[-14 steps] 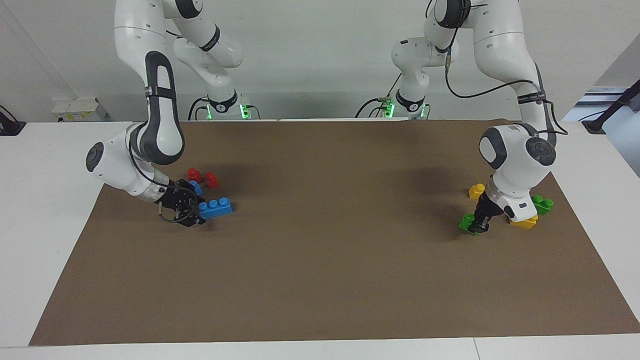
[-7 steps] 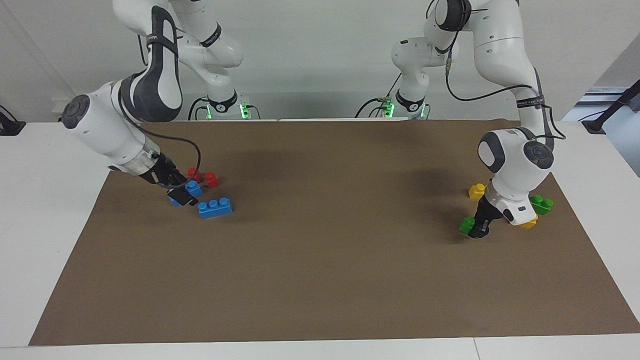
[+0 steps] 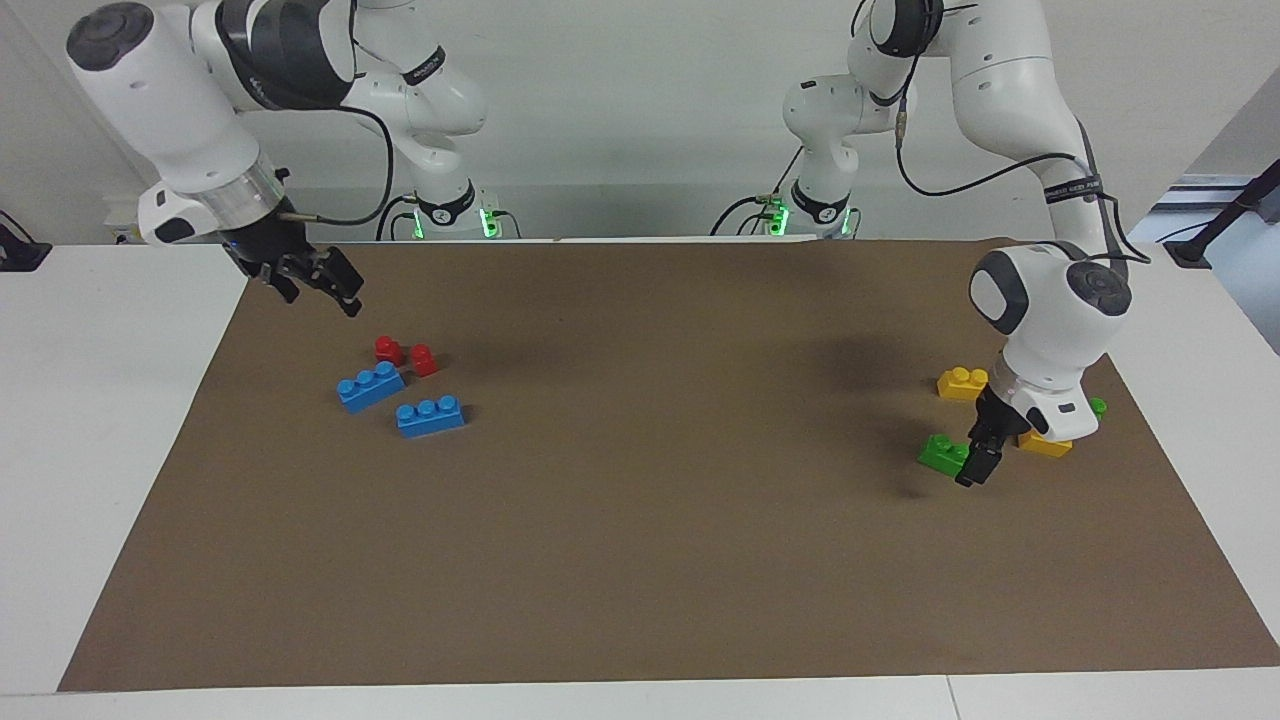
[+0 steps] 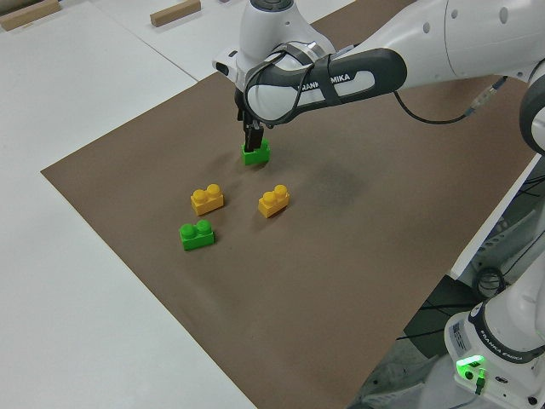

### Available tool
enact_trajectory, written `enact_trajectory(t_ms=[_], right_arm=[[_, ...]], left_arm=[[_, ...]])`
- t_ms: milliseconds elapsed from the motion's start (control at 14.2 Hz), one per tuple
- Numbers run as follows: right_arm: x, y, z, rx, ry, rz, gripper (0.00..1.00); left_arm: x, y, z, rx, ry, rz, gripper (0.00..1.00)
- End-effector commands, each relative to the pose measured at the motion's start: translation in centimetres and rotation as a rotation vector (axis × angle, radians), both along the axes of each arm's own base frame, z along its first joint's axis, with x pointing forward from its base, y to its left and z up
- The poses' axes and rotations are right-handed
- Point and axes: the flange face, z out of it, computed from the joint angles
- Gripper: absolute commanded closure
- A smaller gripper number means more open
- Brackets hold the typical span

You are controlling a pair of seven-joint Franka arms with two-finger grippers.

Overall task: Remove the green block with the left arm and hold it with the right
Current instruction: 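Set green down with the left gripper while the right gripper releases blue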

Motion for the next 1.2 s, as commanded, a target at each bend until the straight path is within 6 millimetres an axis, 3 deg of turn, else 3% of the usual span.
enact_trajectory(t_ms=[0, 353, 635, 846, 1128], right_arm=[[0.2, -0.6, 3.3, -0.048, 0.011, 0.133, 0.00], [0.5, -0.6, 3.0, -0.048, 0.030, 0.139, 0.00], [0.3, -0.7, 2.7, -0.049, 0.032, 0.170, 0.00], [0.6, -0.8, 2.8, -0.057, 0.019, 0.171, 0.00], [0.9, -1.0, 3.1, -0.071, -0.005, 0.168, 0.00]], left_arm=[[-0.8, 0.2, 5.5, 0.054, 0.036, -0.131, 0.00], [-3.5, -0.8, 14.1, 0.091, 0.076, -0.476, 0.00], [-8.0, -1.6, 20.3, 0.091, 0.119, -0.668, 0.00], [-10.9, -1.8, 22.4, 0.074, 0.174, -0.781, 0.00], [-13.6, -3.5, 23.2, 0.056, 0.188, -0.844, 0.00]])
